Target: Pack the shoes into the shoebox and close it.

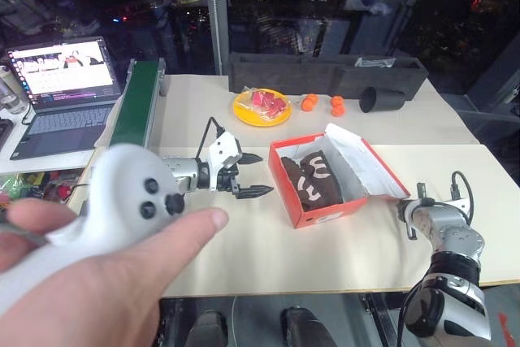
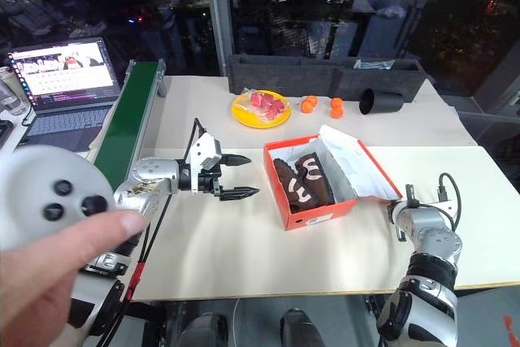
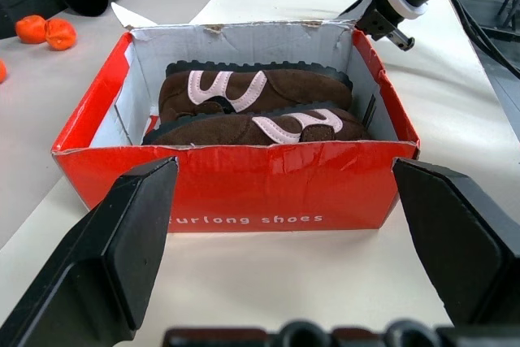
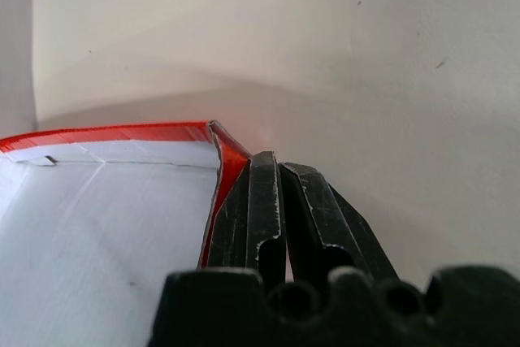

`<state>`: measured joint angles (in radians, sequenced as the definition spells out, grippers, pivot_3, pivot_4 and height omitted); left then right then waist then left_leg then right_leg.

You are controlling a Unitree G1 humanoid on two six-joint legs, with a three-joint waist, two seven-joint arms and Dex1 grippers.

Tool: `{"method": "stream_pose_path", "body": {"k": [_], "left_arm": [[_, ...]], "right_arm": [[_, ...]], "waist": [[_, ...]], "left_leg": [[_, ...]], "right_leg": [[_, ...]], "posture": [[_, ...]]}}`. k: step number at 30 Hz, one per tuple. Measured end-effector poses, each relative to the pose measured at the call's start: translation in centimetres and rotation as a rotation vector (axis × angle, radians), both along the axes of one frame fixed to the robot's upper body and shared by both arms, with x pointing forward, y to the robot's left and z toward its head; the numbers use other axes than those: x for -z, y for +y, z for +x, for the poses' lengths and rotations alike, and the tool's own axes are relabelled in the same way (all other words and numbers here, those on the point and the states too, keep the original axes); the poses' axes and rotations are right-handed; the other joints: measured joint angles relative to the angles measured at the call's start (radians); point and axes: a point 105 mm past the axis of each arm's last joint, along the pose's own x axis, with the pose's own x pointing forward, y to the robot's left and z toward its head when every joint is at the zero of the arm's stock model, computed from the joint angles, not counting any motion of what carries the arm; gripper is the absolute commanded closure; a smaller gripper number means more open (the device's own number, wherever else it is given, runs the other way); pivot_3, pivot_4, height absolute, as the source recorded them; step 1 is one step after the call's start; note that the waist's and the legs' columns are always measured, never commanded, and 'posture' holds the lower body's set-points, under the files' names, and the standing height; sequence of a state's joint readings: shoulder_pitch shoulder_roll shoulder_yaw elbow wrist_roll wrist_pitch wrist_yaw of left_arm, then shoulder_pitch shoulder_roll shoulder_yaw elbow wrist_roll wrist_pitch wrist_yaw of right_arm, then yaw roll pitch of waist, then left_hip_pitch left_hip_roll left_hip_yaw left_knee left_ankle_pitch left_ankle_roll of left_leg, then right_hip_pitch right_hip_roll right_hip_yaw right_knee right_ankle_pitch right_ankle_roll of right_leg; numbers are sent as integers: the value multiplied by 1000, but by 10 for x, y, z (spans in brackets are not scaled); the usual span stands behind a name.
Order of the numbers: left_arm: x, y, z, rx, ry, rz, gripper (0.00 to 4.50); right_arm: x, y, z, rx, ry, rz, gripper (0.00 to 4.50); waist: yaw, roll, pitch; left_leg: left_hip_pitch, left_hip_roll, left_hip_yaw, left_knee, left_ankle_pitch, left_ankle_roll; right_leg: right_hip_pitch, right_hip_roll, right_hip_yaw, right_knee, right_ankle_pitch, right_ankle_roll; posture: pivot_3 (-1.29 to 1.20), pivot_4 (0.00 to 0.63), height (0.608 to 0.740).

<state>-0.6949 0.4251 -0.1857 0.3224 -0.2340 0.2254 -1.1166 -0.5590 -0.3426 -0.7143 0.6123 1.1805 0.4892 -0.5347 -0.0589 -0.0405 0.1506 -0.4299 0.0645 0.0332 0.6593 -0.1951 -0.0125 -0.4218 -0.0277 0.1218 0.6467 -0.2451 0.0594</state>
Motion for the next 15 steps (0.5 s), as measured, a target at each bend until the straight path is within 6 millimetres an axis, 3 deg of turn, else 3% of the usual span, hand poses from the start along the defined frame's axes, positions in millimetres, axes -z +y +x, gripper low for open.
{"method": "stream_pose_path", "body": {"k": [2,4,10,15], "left_arm": [[0,0,0,-1,0,1,0],[0,0,0,0,0,2,0],[1,0,0,-1,2,2,0],[2,1,1,-4,2,10,0]], "right_arm": [[-7,3,5,3,-64,-15,4014],[-26,4,11,3,-171,-61,4014],[-141,24,20,-21,-704,-155,4014],[-191,57,7,-188,-944,-235,4014]], "waist": [[-5,2,1],[-9,7,4],[-10,11,7],[-7,12,7]], "left_leg": [[-1,0,0,0,0,0],[-2,0,0,0,0,0],[-1,1,-1,-1,0,0],[-2,0,-1,-1,0,0]], "right_leg": [[-1,0,0,0,0,0],[-2,0,1,0,0,0],[-2,1,-1,1,0,0],[-2,0,-1,1,0,0]], "posture": [[0,150,714],[0,150,714],[0,150,714],[0,150,714]]}}
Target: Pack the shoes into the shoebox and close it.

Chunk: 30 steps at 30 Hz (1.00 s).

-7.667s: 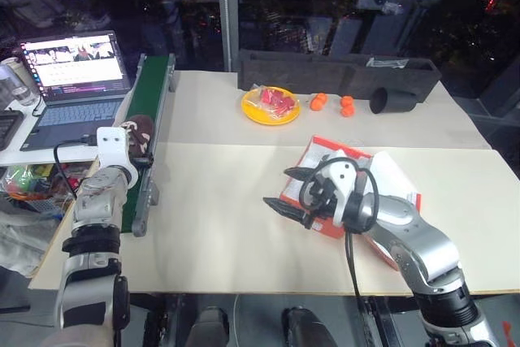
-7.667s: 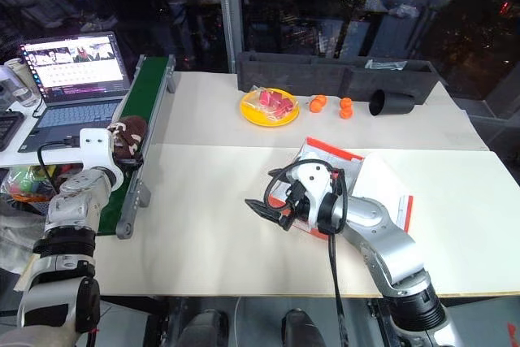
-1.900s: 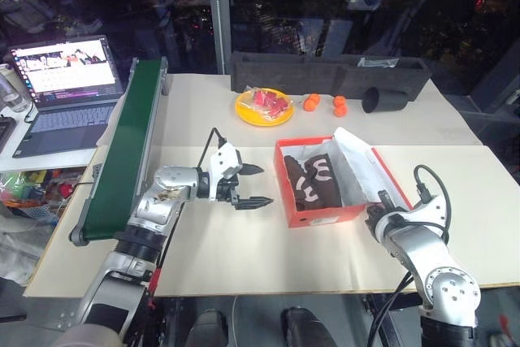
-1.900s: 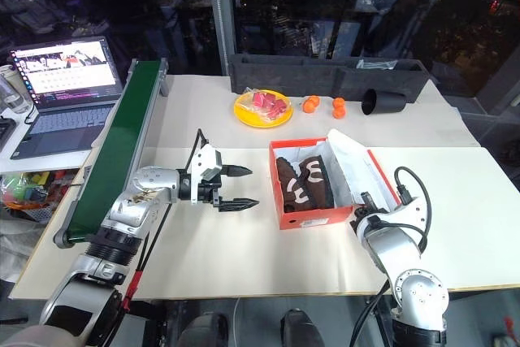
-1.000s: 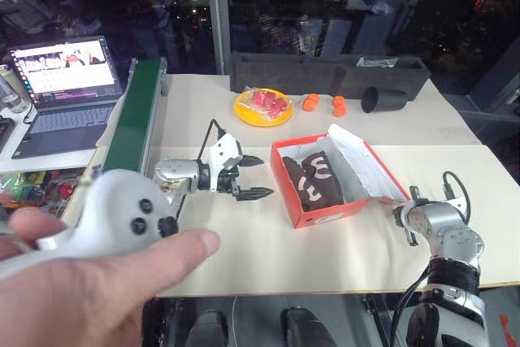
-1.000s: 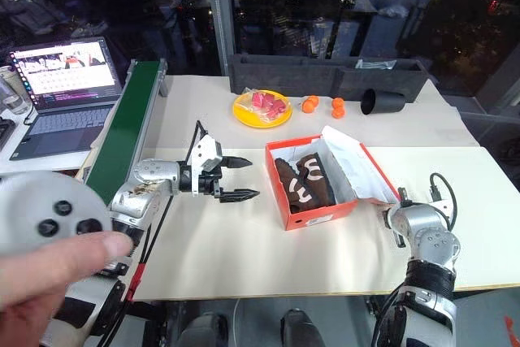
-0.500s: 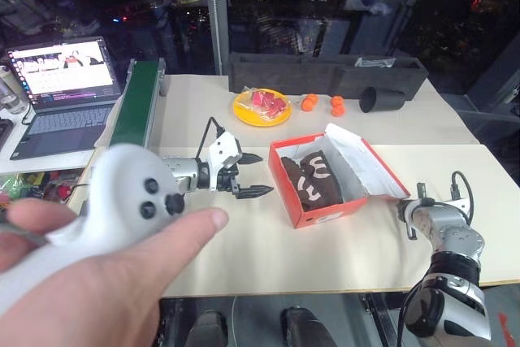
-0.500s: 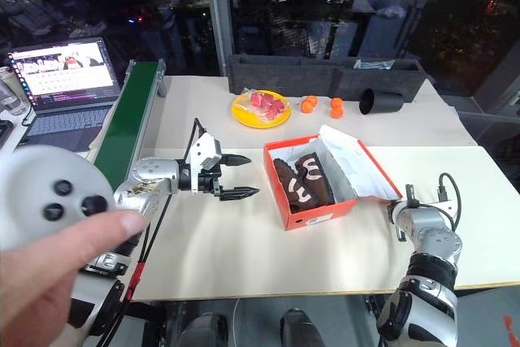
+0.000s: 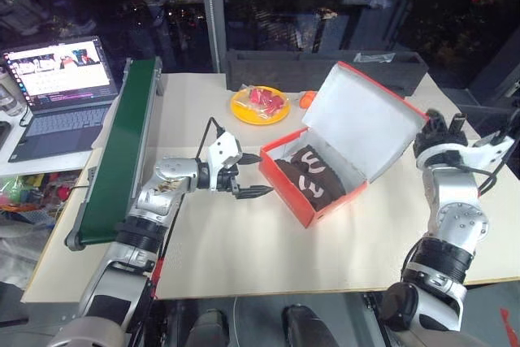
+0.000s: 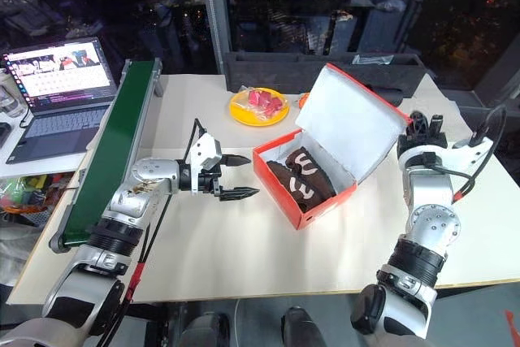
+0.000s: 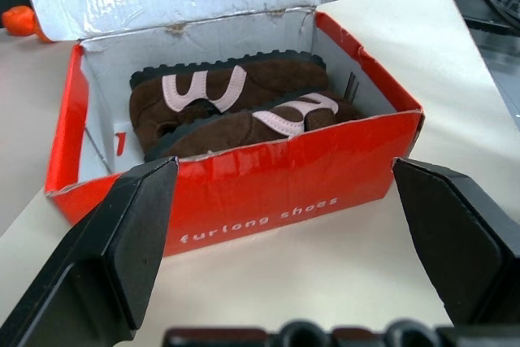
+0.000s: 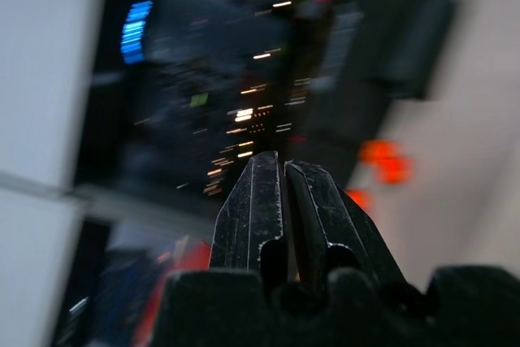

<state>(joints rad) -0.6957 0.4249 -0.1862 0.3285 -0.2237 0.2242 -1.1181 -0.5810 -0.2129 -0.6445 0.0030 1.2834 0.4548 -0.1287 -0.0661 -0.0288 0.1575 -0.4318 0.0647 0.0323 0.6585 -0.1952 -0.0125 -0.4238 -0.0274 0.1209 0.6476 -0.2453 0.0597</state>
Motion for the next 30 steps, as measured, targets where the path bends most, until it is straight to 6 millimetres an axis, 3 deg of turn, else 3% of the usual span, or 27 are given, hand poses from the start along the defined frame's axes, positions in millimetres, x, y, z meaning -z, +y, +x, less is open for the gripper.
{"method": "stream_pose_path", "body": {"k": [4,6,7,9,11,13,19,30], "left_arm": [[0,-1,0,1,-1,3,0],[1,-1,0,1,-2,5,0],[0,-1,0,2,-3,5,0],[1,-1,0,1,-3,7,0],[1,-1,0,1,-4,7,0],[1,-1,0,0,-4,7,0],[0,-2,1,-5,-6,3,0],[0,0,-2,-44,-15,-21,0]], "right_arm": [[-26,49,-13,-179,-84,-268,4014],[-24,80,-21,-307,-56,-491,4014],[-18,93,-23,-359,-26,-588,4014],[16,124,-31,-530,101,-837,4014],[49,139,-36,-645,216,-913,4014],[69,143,-38,-700,307,-953,4014],[109,124,-28,-668,528,-994,4014],[102,147,-17,-681,484,-964,4014]], "waist": [[0,1,1],[-2,1,1],[-2,1,1],[-2,1,0],[0,1,1],[4,1,1],[20,0,1],[20,0,1]], "left_leg": [[0,0,0,0,0,0],[0,0,0,0,0,0],[1,0,0,0,0,0],[1,0,0,0,0,0],[0,0,0,0,0,0],[0,0,0,0,0,0],[-1,0,0,0,0,0],[-1,0,0,0,0,0]], "right_leg": [[0,0,0,0,0,0],[0,0,0,0,0,-1],[0,0,0,0,0,-1],[0,0,0,0,0,-1],[0,0,0,0,0,-1],[0,0,0,0,0,-1],[-1,0,0,0,0,-1],[-1,0,0,0,0,-1]], "posture": [[0,150,714],[0,150,714],[0,150,714],[0,150,714],[0,150,714],[0,150,714],[0,150,714],[0,150,714]]}}
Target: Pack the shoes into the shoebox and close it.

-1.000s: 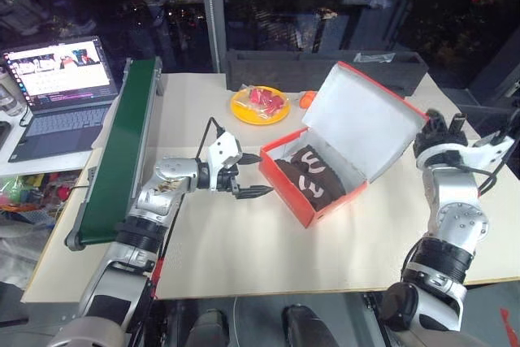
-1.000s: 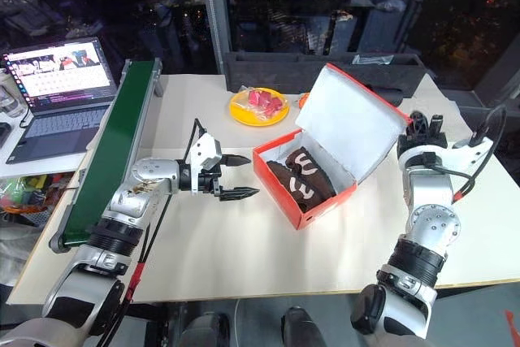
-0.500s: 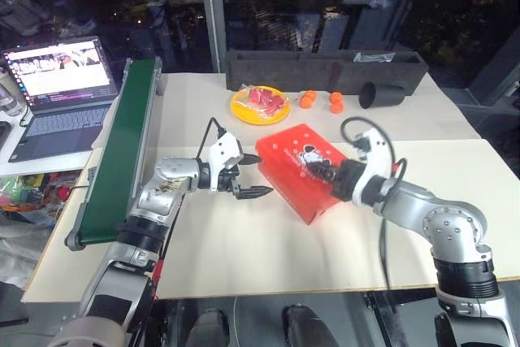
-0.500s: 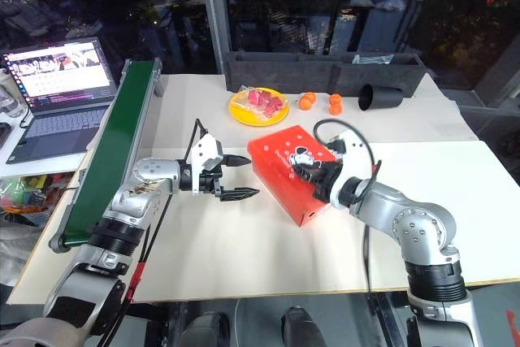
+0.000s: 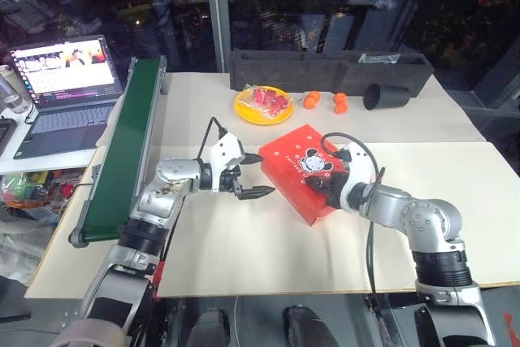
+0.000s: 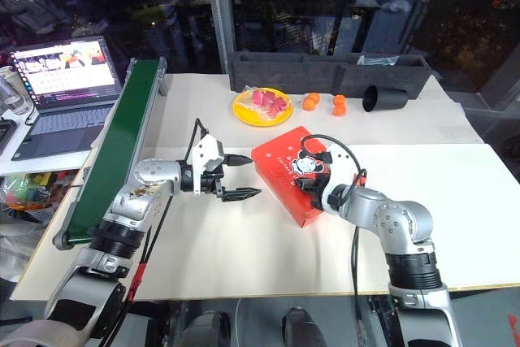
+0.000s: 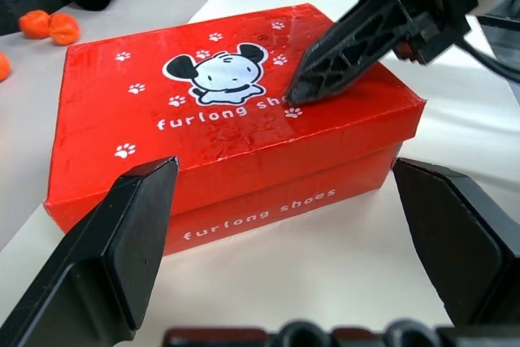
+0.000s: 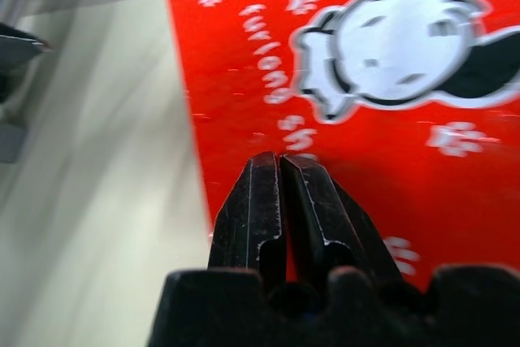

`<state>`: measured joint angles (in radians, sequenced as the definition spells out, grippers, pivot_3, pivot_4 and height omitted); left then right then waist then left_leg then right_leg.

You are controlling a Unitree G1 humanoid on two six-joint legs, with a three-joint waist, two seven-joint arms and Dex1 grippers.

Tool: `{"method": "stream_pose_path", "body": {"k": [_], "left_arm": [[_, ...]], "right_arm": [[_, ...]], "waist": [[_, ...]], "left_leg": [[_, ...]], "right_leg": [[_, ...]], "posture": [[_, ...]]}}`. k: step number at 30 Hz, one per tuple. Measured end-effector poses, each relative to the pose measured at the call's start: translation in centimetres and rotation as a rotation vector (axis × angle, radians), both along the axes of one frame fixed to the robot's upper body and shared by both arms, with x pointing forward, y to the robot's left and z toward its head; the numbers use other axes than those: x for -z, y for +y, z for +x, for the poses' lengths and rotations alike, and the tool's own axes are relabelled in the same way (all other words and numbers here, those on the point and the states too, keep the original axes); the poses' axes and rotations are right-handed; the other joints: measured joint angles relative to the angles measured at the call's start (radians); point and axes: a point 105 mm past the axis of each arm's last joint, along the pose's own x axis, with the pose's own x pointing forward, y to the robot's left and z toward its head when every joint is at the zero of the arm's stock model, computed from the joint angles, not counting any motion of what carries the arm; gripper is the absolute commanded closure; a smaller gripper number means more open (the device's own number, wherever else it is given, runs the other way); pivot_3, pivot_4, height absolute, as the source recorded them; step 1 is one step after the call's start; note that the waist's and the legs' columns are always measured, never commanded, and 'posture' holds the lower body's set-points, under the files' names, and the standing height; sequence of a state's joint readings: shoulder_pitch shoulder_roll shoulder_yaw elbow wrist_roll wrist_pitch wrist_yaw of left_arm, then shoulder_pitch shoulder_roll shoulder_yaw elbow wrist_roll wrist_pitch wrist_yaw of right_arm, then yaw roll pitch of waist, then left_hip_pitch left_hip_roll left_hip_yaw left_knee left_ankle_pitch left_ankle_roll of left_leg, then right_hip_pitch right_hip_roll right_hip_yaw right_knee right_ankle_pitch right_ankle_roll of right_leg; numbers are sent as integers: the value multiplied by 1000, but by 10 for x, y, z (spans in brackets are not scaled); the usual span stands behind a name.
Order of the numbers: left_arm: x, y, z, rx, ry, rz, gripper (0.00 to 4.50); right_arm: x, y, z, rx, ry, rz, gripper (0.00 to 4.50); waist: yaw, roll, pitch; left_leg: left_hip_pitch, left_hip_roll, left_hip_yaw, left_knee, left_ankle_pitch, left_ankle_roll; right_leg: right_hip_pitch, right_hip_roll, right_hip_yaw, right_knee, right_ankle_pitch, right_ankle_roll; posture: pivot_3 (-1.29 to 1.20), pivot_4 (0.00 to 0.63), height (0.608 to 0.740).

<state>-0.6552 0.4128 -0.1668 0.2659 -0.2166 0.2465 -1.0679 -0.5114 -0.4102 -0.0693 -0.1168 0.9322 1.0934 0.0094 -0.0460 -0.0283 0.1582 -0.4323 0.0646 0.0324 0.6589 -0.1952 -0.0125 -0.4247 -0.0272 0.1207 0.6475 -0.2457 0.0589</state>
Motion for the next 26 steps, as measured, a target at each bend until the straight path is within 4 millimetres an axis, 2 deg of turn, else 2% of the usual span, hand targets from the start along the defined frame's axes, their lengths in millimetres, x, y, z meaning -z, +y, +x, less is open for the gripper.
{"method": "stream_pose_path", "body": {"k": [3,5,6,8,10,12,13,16,19,21,26], "left_arm": [[-2,8,2,-64,8,-46,0],[-3,17,4,-133,6,-74,0],[-4,23,6,-184,5,-94,0],[-4,30,8,-250,2,-126,0],[-4,42,13,-368,2,-172,0],[-6,54,18,-478,-2,-223,0],[-7,60,19,-529,3,-248,0],[-13,71,22,-638,-5,-313,0],[-14,81,25,-767,-5,-368,0],[-7,97,25,-877,-3,-369,0],[0,101,28,-991,22,-416,0]], "right_arm": [[-24,-2,7,32,-86,50,4014],[-58,-13,10,78,-214,99,4014],[-78,-20,10,104,-296,104,4014],[-99,-32,9,150,-389,91,4014],[-122,-60,9,263,-506,16,4014],[-119,-86,8,358,-507,-85,4014],[-108,-98,8,400,-478,-135,4014],[-79,-118,7,482,-405,-230,4014],[-64,-143,1,575,-406,-451,4014],[-51,-160,-5,625,-387,-583,4014],[-38,-171,-4,709,-383,-611,4014]], "waist": [[1,0,0],[2,0,0],[4,0,0],[7,0,0],[12,0,0],[15,0,0],[15,-1,0],[14,-1,0],[10,-1,0],[7,-1,0],[5,-1,0]], "left_leg": [[-1,0,0,0,0,0],[-2,0,-1,0,0,0],[-2,0,-1,0,0,0],[-2,0,-1,0,0,0],[-3,0,-1,0,0,0],[-2,0,-1,0,0,0],[-2,0,-1,0,0,0],[-2,-1,-1,0,0,0],[-2,-1,-1,0,0,0],[-2,-1,-1,0,0,0],[1,-2,-1,1,0,0]], "right_leg": [[-1,0,0,0,0,0],[-1,0,-1,0,0,0],[-1,0,-1,0,0,0],[-1,-1,-1,-1,0,0],[-1,-1,-2,-1,0,0],[0,-1,-2,-1,0,0],[0,-1,-2,-1,0,0],[-1,-1,-1,0,0,0],[-1,-1,-1,0,0,0],[-1,-1,-1,0,0,0],[1,-1,0,0,0,1]], "posture": [[0,150,714],[0,150,714],[0,150,714],[0,150,714],[0,150,714],[0,150,714],[0,150,714],[0,150,714],[0,150,714],[0,150,714],[0,150,714]]}}
